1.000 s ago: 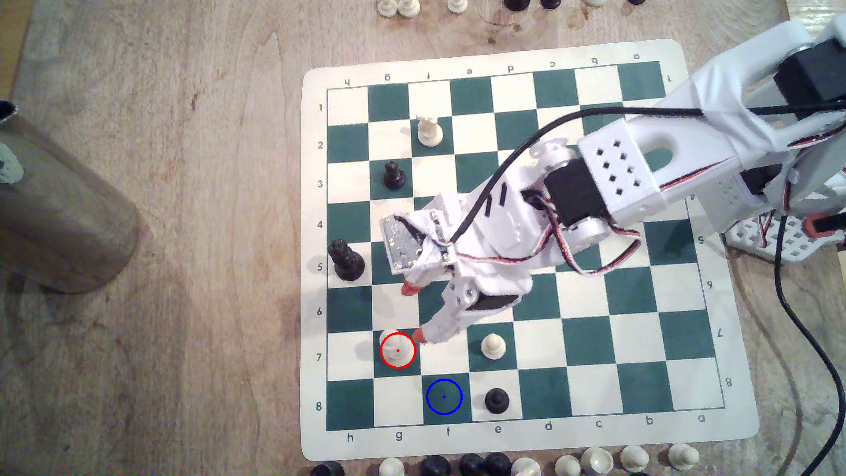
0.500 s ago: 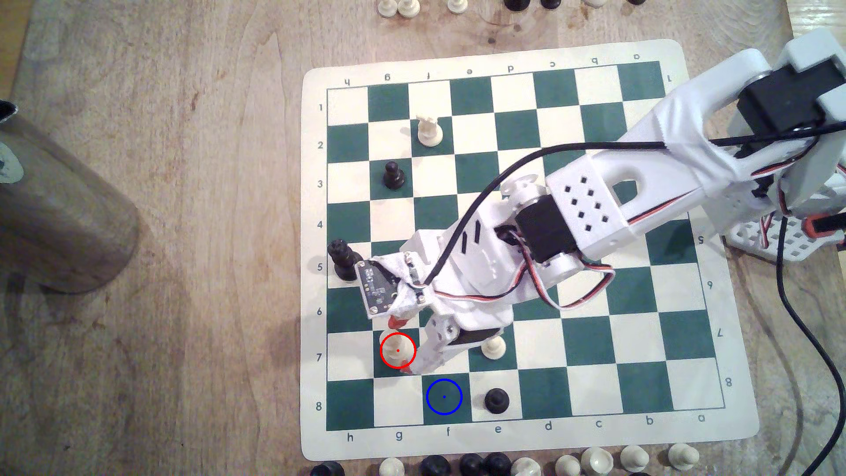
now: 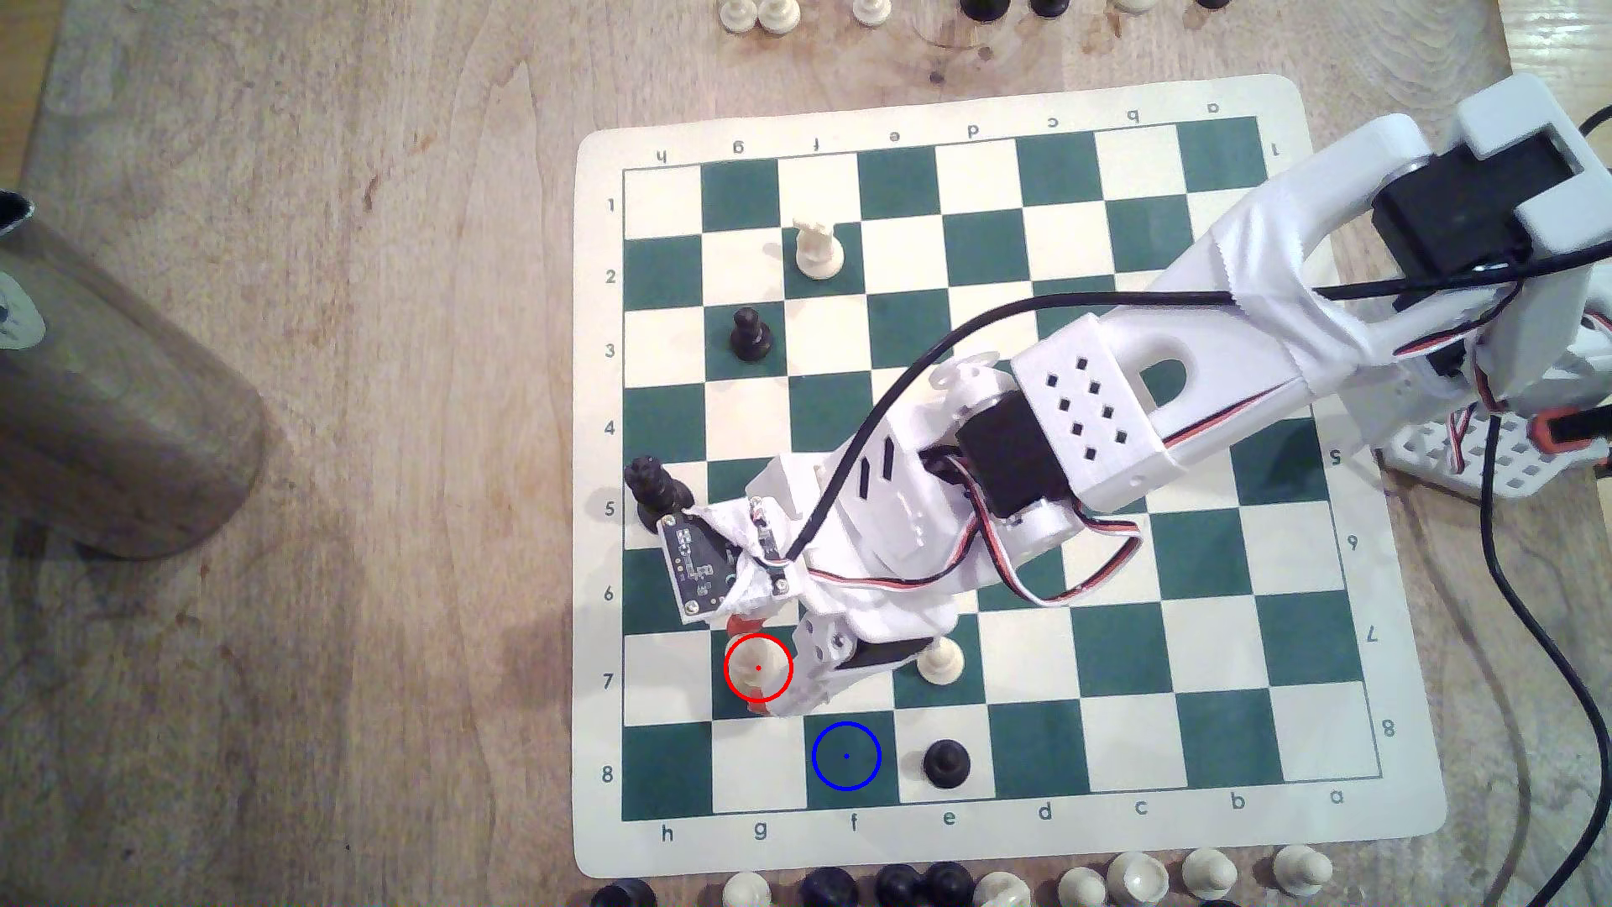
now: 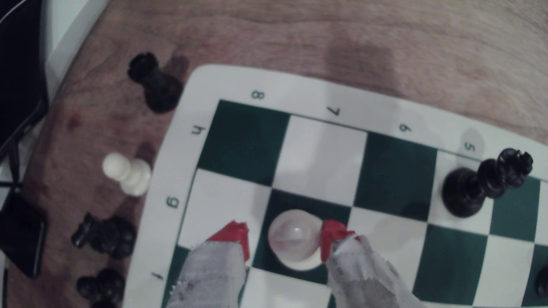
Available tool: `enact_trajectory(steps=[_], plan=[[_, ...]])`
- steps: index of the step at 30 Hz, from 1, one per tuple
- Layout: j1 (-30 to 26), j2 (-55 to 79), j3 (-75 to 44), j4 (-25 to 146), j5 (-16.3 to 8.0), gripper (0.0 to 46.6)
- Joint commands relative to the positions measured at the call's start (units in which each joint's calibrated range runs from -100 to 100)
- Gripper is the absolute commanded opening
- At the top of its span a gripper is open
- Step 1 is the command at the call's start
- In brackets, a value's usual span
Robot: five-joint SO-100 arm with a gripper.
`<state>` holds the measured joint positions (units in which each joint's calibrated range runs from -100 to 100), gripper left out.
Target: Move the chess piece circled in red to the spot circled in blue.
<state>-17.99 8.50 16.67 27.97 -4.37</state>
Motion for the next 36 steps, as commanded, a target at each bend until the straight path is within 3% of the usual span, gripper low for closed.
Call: enact_trajectory(steps=[1, 11, 25, 36], plan=[[0.1, -1.3, -5.4, -1.3, -0.1, 10.5], [-0.1, -1.3, -5.7, -1.3, 0.1, 0.3], [0.0, -6.2, -11.1, 2.4, -0.6, 0.3], [-5.4, -19.4, -1.4, 6.3, -2.2, 0.3]])
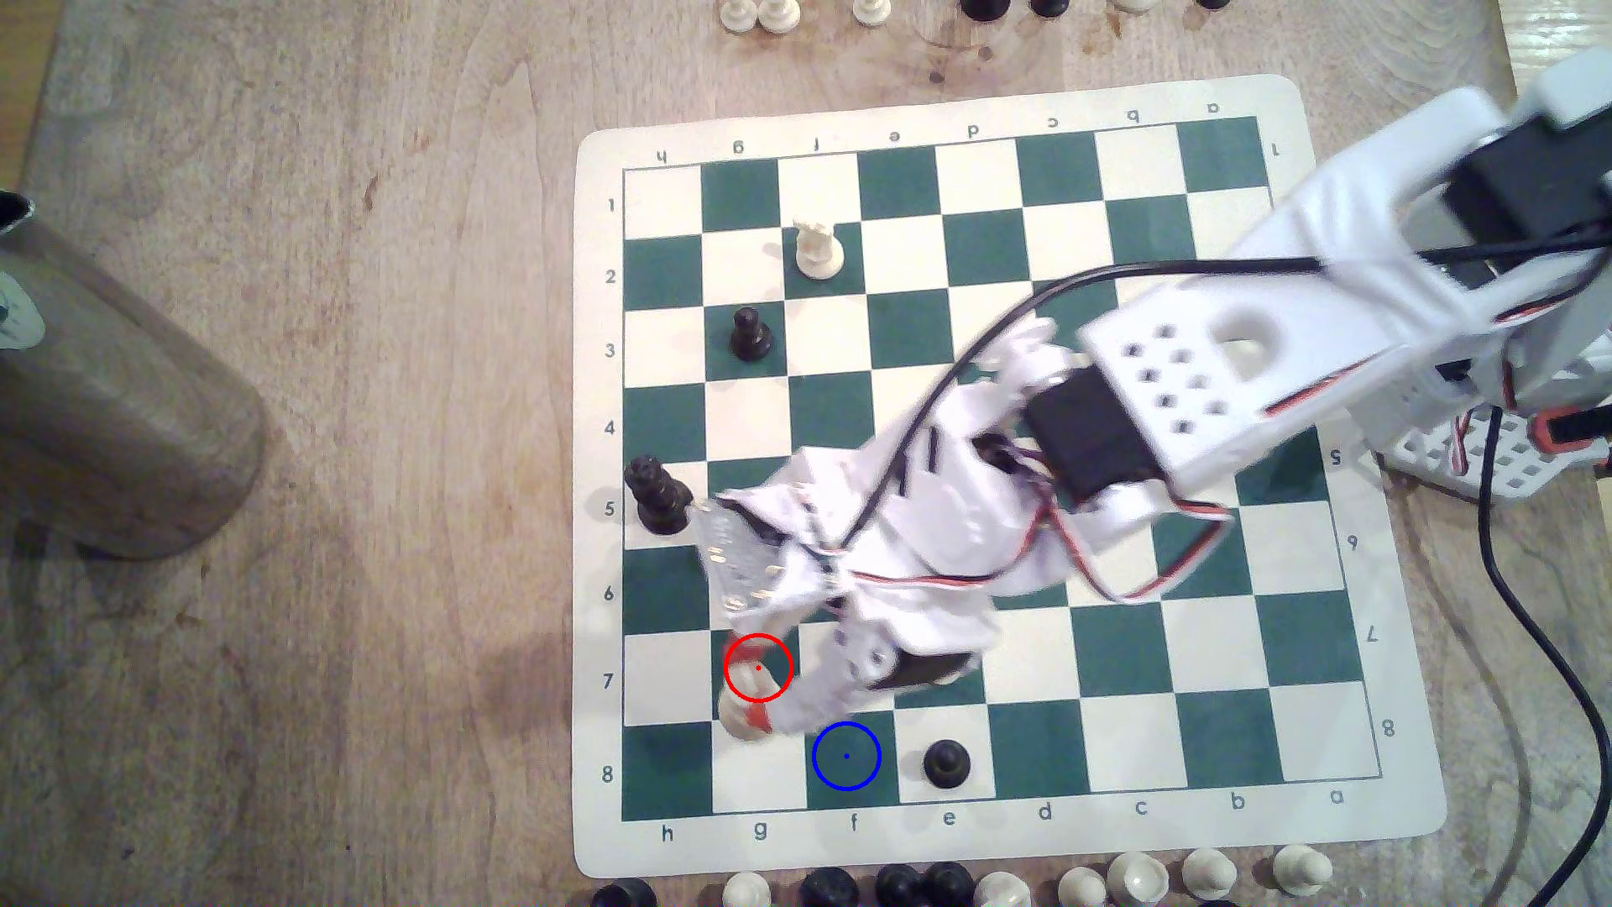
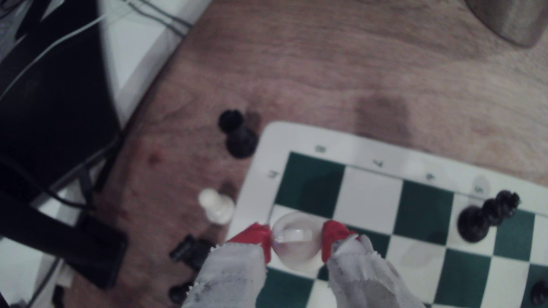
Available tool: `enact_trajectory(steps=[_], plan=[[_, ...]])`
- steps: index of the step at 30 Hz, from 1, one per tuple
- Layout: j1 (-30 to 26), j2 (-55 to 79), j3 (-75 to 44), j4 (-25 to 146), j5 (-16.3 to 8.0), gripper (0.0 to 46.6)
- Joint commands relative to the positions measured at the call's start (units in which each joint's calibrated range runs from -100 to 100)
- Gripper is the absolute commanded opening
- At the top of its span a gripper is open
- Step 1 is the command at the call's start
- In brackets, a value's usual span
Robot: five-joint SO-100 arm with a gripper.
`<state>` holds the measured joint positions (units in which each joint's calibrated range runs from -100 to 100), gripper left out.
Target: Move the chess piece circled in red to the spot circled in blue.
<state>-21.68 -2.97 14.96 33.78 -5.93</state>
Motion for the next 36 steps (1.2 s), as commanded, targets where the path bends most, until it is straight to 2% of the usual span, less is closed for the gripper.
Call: enact_trajectory(steps=[1, 11, 21, 36], plan=[[-2.1, -7.8, 0.6, 0.4, -0.8, 0.3], [-4.3, -1.9, 3.0, -2.3, -2.3, 0.3], [-4.0, -2.0, 9.8, -7.0, -2.5, 0.3], [-4.0, 2.0, 11.0, -9.5, -2.6, 0.3]])
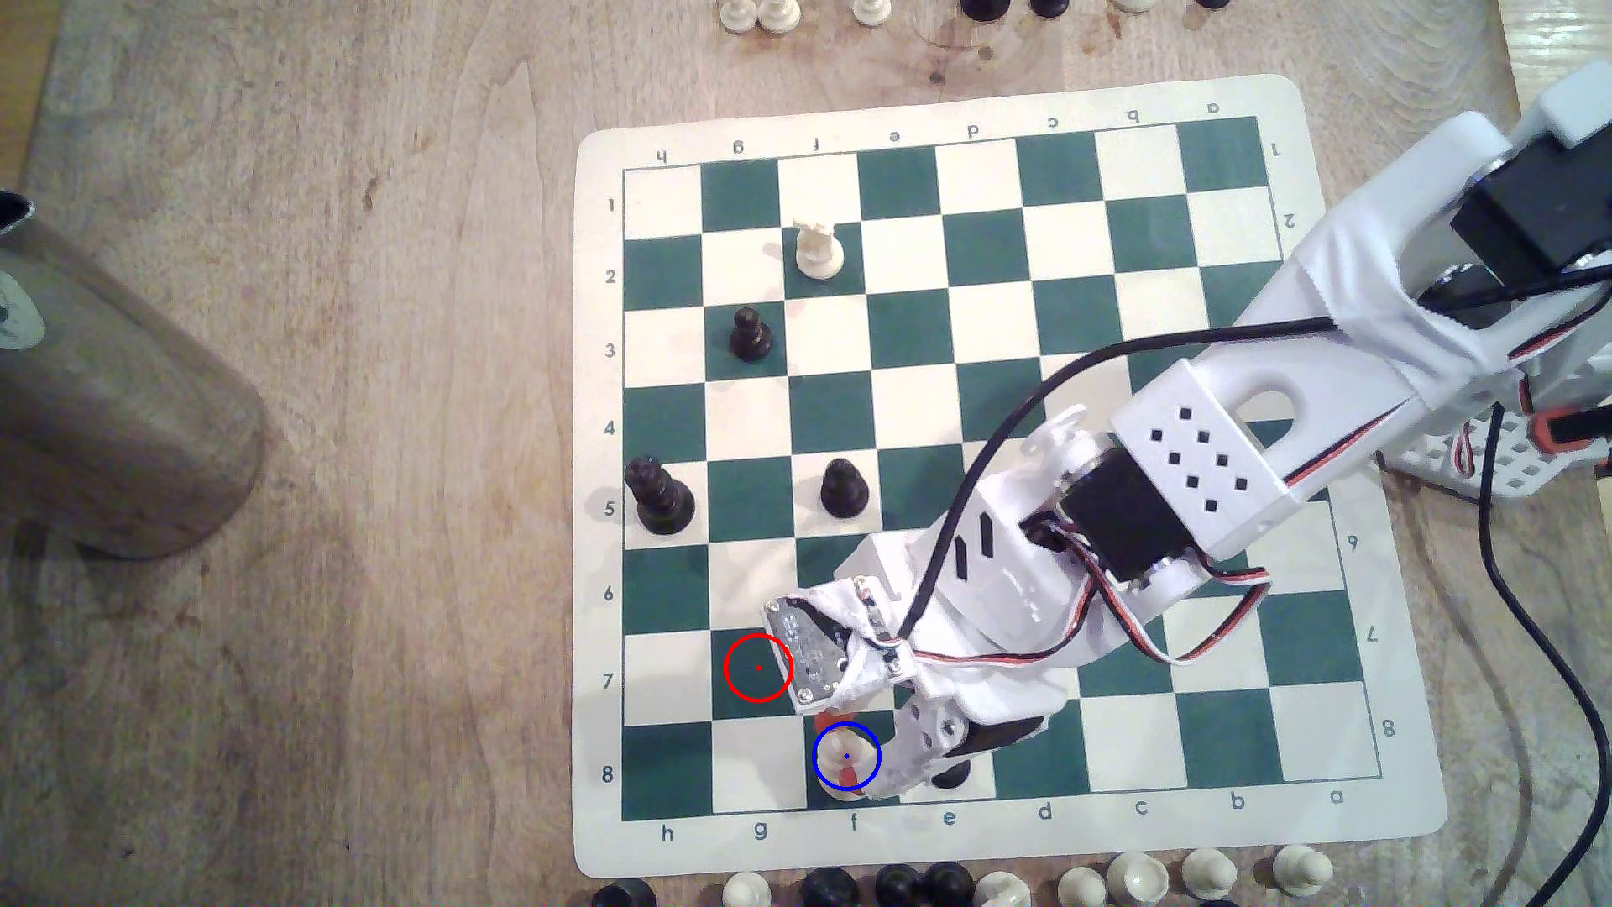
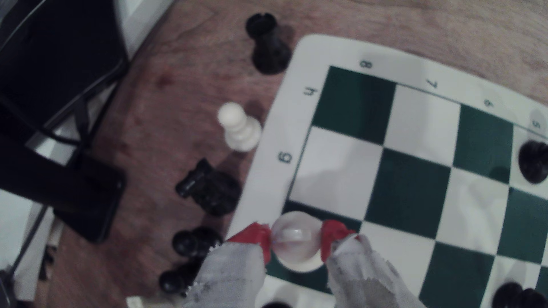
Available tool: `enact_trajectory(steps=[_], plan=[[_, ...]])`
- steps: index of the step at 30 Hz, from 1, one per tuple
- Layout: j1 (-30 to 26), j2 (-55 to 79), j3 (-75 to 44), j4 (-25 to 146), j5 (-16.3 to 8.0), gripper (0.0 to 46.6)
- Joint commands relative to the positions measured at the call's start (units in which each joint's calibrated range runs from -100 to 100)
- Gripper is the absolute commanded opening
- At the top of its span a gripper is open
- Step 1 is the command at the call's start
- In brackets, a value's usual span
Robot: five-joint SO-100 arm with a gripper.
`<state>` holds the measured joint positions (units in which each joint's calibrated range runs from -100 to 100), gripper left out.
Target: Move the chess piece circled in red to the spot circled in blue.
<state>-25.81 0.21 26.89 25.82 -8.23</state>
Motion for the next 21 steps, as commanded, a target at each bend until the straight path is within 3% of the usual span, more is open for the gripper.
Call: enact_trajectory(steps=[1, 21], plan=[[0.2, -1.1, -1.0, -1.6, -0.3, 0.3], [1.0, 0.1, -0.9, -0.6, 0.1, 0.3]])
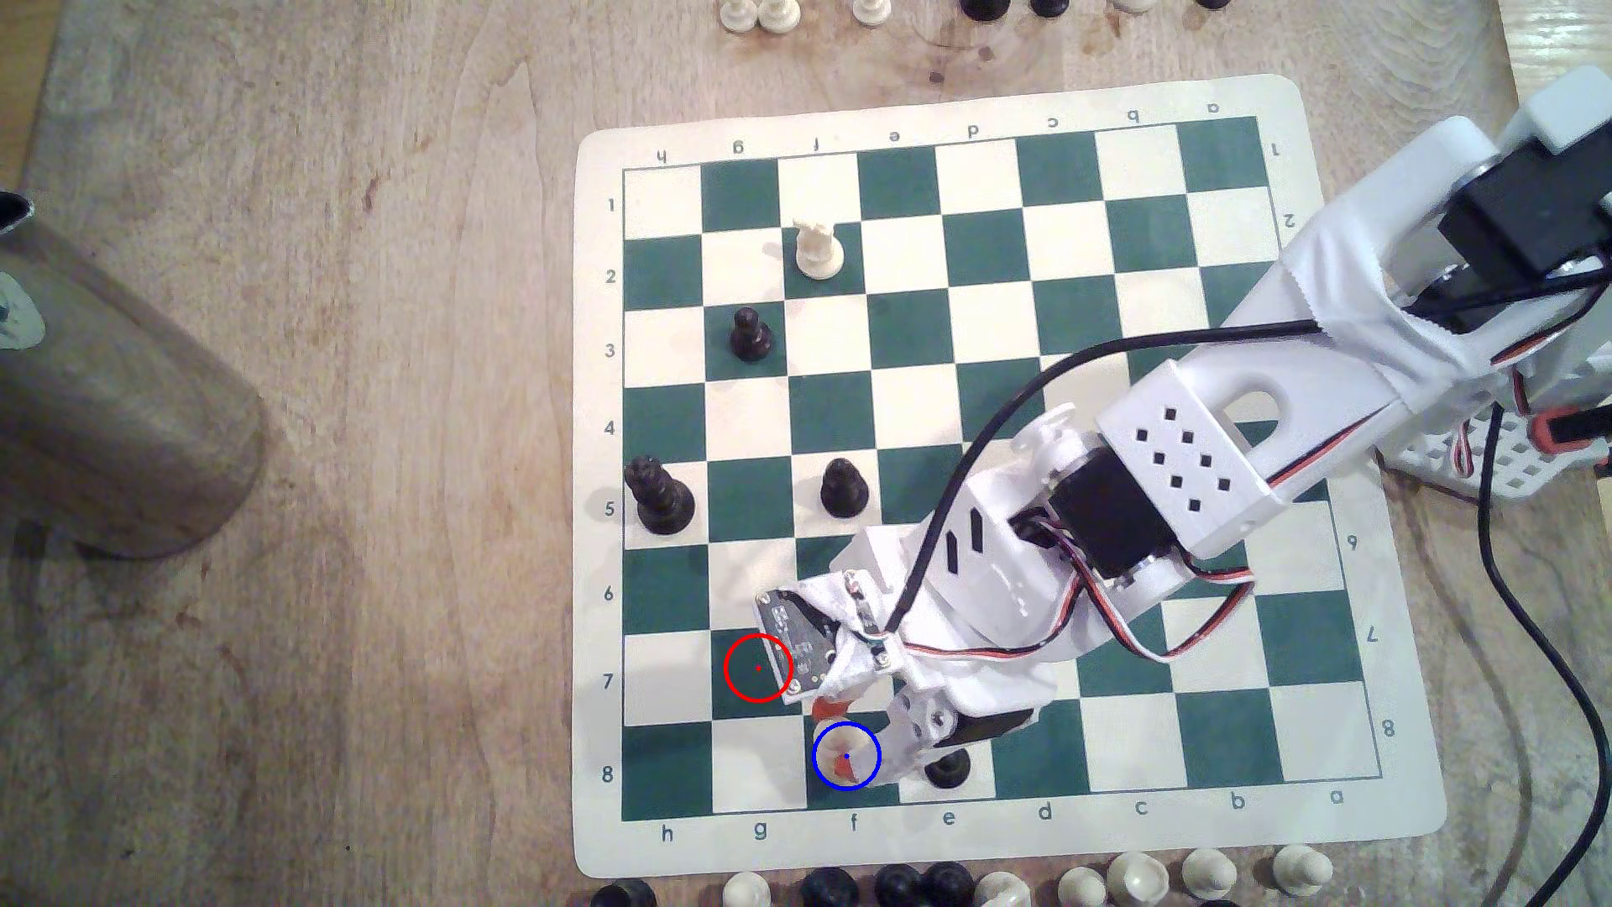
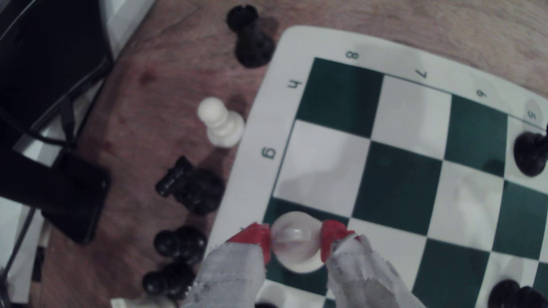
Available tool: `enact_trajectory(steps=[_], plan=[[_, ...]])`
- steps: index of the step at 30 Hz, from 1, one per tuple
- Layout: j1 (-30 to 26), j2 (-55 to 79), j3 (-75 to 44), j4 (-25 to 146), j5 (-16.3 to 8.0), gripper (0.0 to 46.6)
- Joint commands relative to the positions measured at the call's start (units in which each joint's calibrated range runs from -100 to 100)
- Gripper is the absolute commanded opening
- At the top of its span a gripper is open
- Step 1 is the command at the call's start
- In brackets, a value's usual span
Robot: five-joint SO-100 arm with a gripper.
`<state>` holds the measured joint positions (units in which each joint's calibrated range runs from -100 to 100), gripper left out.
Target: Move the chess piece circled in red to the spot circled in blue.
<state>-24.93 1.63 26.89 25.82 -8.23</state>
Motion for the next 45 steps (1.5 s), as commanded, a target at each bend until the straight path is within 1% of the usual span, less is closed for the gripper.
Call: enact_trajectory(steps=[1, 3, 4, 5, 6, 8, 9, 20, 25, 33, 36, 41, 45], plan=[[0.1, -1.3, -0.9, -0.4, 0.1, 0.3], [0.1, -1.4, -0.9, -0.1, 0.1, 0.5], [0.1, -1.4, -1.0, 0.5, 0.1, 2.3], [0.1, -1.4, -1.2, 1.1, 0.1, 5.3], [0.1, -1.5, -1.2, 2.4, -0.5, 16.2], [0.0, -2.0, -1.6, 3.7, -3.0, 25.9], [-0.1, -2.0, -2.2, 4.8, -3.3, 27.2], [-0.1, -7.1, -3.8, 8.3, -1.6, 25.9], [0.2, -15.6, -4.0, 15.6, -1.0, 26.2], [0.6, -24.7, -2.5, 23.5, -1.2, 25.6], [1.3, -28.2, -2.4, 27.5, -1.3, 26.6], [2.0, -34.6, 0.9, 32.3, -1.0, 27.0], [2.2, -41.8, 6.6, 34.5, -1.0, 26.9]])
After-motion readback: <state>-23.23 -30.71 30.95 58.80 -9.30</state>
